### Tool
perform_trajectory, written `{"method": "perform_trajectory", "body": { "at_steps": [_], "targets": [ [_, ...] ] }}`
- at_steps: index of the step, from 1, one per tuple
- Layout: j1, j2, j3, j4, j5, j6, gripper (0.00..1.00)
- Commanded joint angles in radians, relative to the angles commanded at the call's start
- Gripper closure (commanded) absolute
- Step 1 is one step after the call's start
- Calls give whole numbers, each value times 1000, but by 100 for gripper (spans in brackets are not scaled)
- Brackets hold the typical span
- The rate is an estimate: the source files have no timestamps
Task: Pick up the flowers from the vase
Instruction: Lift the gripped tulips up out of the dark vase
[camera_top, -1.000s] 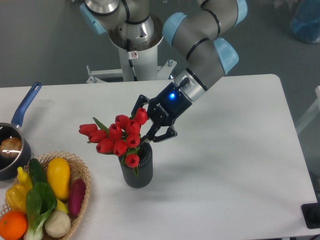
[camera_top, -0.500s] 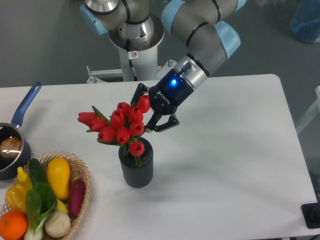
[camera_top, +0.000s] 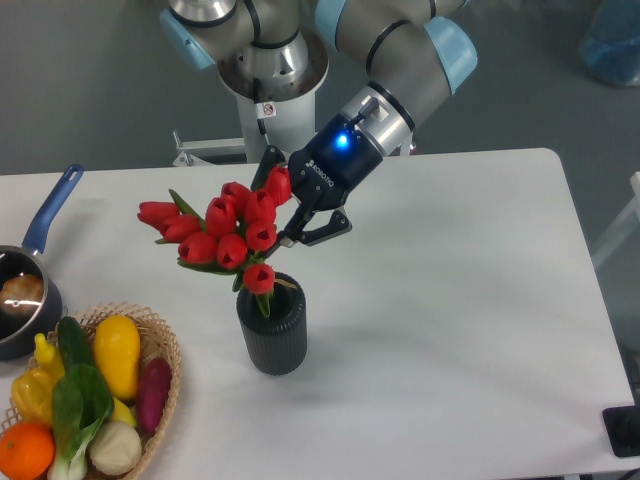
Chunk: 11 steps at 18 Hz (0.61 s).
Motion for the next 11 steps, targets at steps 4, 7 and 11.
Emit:
{"method": "perform_trajectory", "body": {
  "at_steps": [4, 7, 11],
  "targets": [
    [0, 38, 2, 0, -26, -77, 61],
    [0, 41, 5, 2, -32, -86, 61],
    [0, 58, 5, 2, -37, -110, 61]
  ]
}}
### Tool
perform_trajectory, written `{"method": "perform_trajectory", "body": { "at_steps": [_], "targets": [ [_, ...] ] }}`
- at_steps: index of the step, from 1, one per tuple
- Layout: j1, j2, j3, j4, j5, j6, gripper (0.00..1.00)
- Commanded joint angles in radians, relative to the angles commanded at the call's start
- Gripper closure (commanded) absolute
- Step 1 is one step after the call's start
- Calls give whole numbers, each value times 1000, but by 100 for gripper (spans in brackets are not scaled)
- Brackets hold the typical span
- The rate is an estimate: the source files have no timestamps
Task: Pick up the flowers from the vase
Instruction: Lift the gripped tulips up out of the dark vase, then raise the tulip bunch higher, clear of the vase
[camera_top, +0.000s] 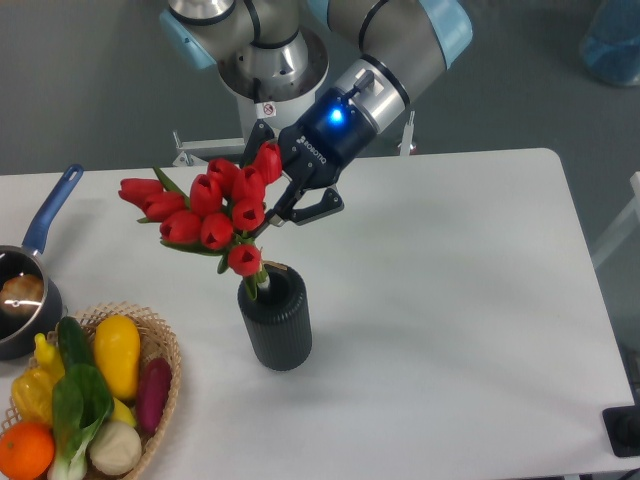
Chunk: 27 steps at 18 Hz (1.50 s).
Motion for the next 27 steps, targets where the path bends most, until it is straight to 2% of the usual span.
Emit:
{"method": "perform_trajectory", "body": {
  "at_steps": [11, 19, 27],
  "targets": [
    [28, 5, 9, 0, -57, -23, 61],
    [72, 5, 46, 0, -98, -74, 61],
    [97, 5, 52, 2, -101, -77, 61]
  ]
}}
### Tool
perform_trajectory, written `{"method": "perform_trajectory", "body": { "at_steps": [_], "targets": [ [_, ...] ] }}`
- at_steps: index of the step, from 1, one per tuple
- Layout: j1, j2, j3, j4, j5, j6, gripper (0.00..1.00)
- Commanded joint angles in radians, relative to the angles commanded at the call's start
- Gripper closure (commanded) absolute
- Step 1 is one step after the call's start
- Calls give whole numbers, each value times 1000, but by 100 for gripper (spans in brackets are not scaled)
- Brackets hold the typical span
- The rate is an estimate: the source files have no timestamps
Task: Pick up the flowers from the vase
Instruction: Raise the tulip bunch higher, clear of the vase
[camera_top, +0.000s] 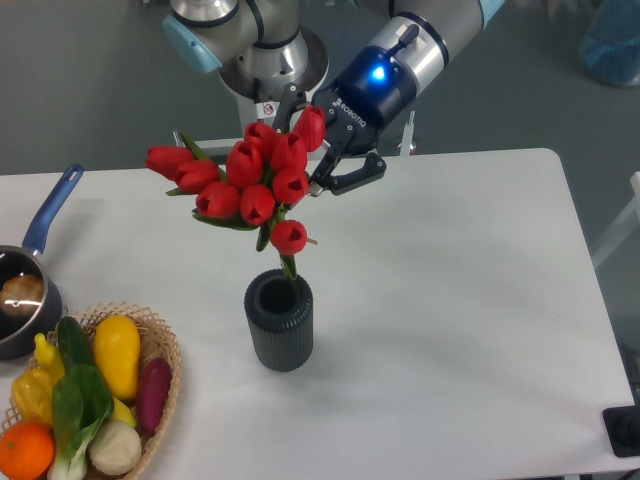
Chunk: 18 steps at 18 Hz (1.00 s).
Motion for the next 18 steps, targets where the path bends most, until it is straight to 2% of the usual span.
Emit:
{"method": "perform_trajectory", "body": {
  "at_steps": [18],
  "targets": [
    [44, -14, 2, 2, -46, 0, 63]
  ]
}}
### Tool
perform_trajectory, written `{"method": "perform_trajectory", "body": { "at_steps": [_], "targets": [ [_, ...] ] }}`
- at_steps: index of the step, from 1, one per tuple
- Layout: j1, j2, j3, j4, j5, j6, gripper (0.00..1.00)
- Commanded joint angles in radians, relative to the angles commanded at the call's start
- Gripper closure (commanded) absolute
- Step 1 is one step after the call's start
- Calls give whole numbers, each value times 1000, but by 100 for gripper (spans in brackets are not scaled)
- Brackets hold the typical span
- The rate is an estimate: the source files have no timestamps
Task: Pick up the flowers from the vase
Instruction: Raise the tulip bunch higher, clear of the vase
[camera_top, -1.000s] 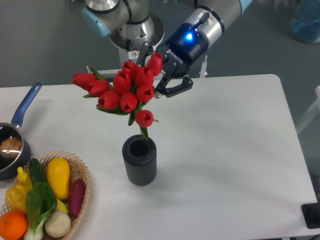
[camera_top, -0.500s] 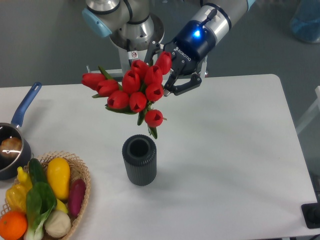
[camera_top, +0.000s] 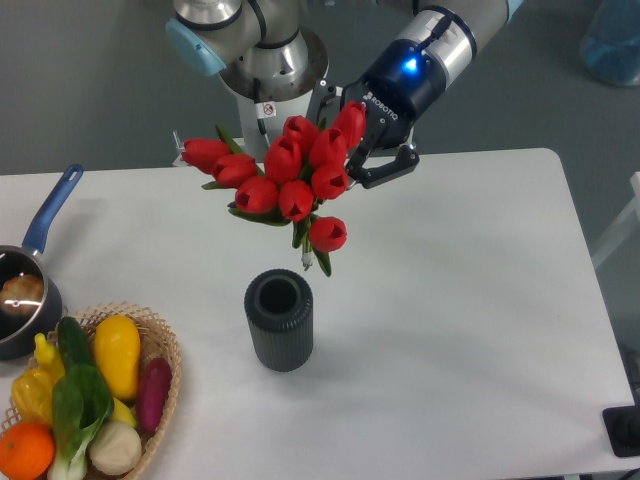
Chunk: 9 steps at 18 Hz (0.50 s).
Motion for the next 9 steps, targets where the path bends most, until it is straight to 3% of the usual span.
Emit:
{"method": "perform_trajectory", "body": {
  "at_steps": [9],
  "targets": [
    [23, -2, -5, 0, -3, 2, 63]
  ]
}}
